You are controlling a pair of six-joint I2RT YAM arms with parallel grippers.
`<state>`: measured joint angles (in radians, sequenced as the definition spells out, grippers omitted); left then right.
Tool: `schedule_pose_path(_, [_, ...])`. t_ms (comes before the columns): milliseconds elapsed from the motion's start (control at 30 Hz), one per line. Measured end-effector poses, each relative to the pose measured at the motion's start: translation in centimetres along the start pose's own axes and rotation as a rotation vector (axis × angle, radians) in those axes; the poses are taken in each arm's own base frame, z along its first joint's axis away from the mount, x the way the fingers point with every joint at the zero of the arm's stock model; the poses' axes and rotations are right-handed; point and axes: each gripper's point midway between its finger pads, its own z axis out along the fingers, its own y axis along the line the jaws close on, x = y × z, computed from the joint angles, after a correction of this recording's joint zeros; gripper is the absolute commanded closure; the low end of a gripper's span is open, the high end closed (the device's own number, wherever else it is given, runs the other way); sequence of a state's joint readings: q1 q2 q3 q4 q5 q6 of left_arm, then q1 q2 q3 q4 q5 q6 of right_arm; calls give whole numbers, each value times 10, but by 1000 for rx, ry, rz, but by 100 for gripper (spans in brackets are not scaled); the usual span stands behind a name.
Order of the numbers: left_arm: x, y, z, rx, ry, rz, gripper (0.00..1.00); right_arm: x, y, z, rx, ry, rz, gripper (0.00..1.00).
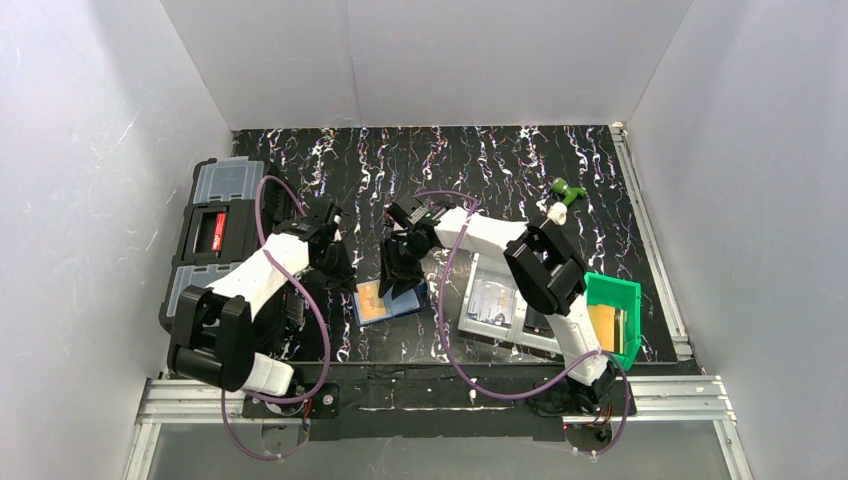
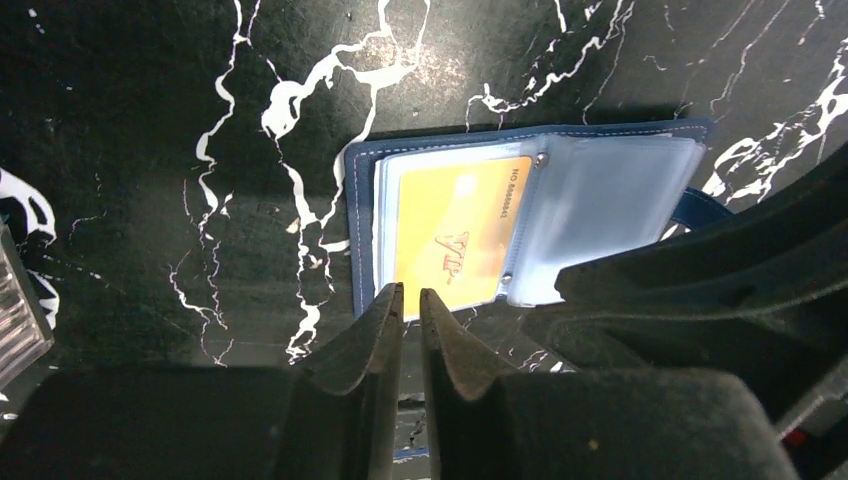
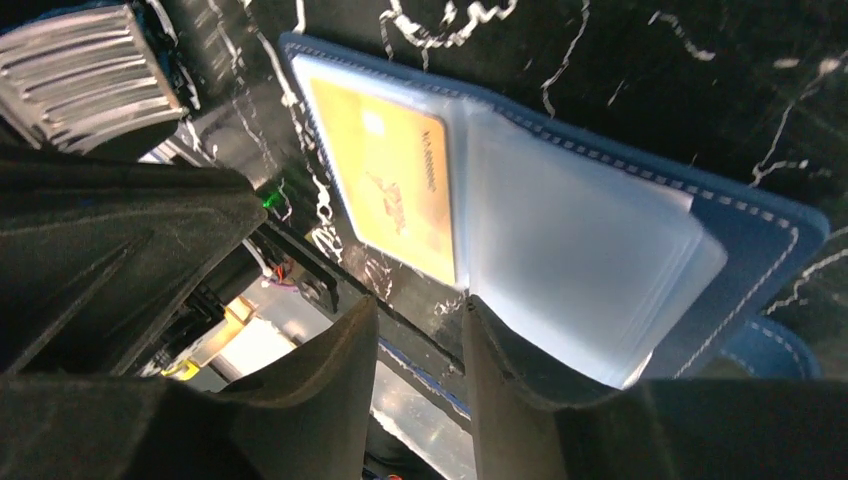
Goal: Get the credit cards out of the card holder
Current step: Remove the credit card from the card holder.
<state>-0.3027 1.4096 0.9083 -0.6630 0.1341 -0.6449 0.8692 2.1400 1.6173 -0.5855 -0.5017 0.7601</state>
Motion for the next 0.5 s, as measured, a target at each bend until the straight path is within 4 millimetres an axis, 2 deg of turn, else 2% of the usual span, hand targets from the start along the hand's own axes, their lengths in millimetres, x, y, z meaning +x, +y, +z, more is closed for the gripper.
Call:
schedule_pose_path(267, [10,7,25,-19,62,-6,95,-4,-7,14,6,9,29,61])
schedule_pose_path(500, [10,5,35,-10,79,-9,97,-6,-13,24,7,22,42,61])
